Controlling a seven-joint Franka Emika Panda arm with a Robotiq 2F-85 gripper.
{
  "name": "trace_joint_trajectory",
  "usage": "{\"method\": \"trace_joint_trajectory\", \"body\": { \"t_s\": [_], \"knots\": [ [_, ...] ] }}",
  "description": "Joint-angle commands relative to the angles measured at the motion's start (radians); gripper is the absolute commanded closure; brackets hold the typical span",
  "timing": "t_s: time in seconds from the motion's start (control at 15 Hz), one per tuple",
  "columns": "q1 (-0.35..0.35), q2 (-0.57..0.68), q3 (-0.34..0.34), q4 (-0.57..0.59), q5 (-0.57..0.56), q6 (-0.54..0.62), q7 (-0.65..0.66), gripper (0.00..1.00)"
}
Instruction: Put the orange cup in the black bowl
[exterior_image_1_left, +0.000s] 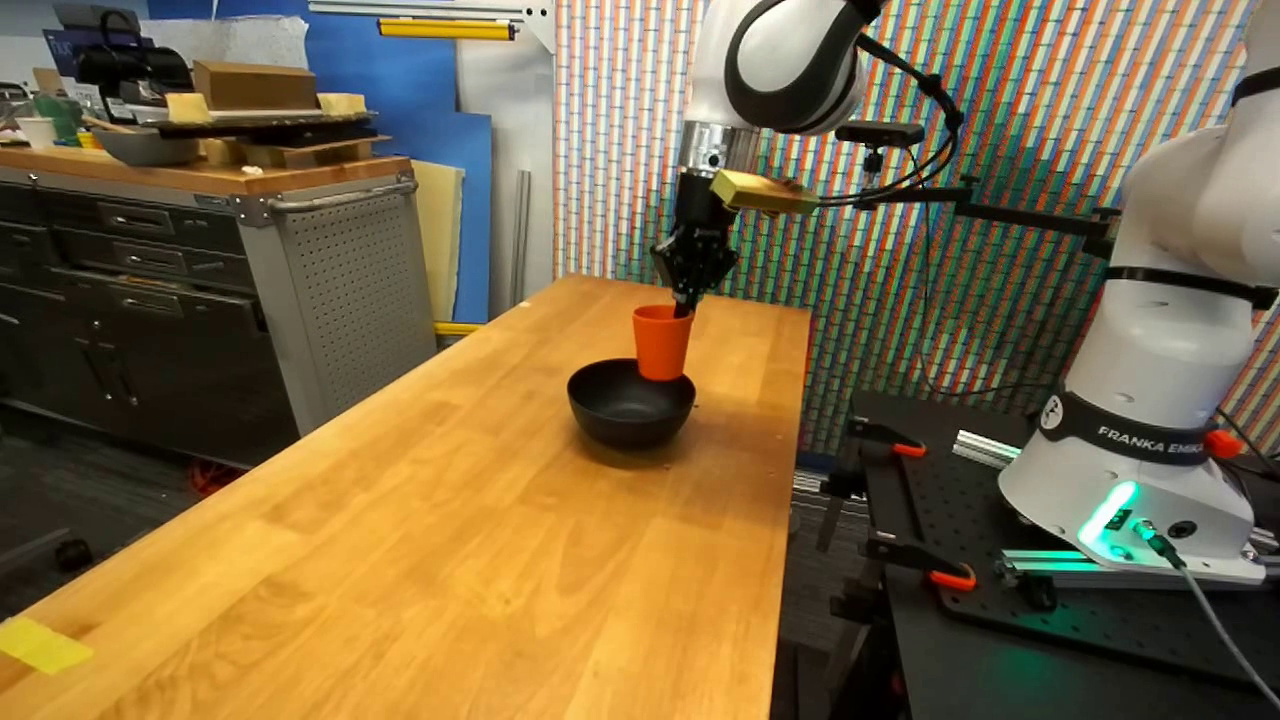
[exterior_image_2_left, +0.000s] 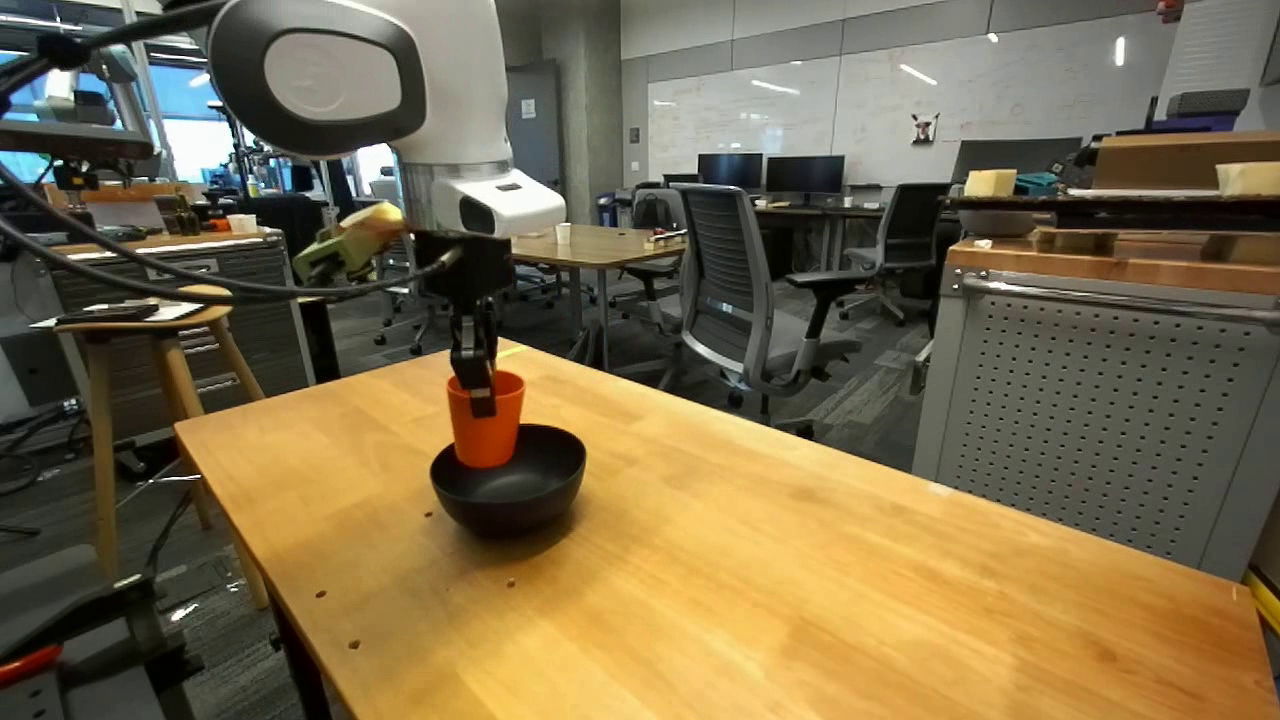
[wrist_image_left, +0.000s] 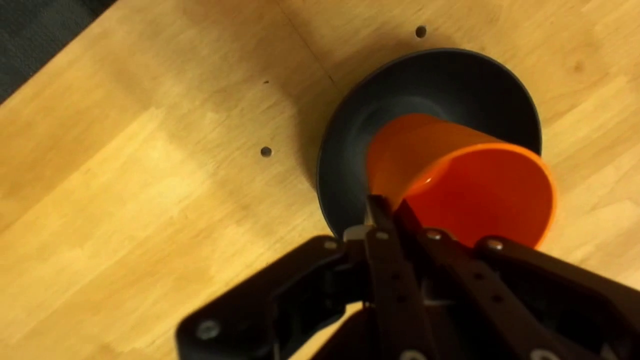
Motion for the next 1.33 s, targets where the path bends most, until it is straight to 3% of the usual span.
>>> {"method": "trace_joint_trajectory", "body": {
  "t_s": [0.0, 0.53, 1.0, 1.07, 1.13, 1.27],
  "knots": [
    [0.013, 0.066, 0.0, 0.023, 0.1, 0.01, -0.043, 0.98],
    [0.01, 0.18, 0.011, 0.07, 0.199, 0.09, -0.096, 0.98],
    [0.012, 0.217, 0.026, 0.072, 0.188, 0.178, -0.12, 0.97],
    [0.01, 0.223, 0.027, 0.071, 0.187, 0.179, -0.126, 0.7],
    [0.01, 0.23, 0.026, 0.07, 0.185, 0.185, -0.126, 0.68],
    [0.01, 0.238, 0.027, 0.069, 0.184, 0.188, -0.131, 0.55]
  ]
}}
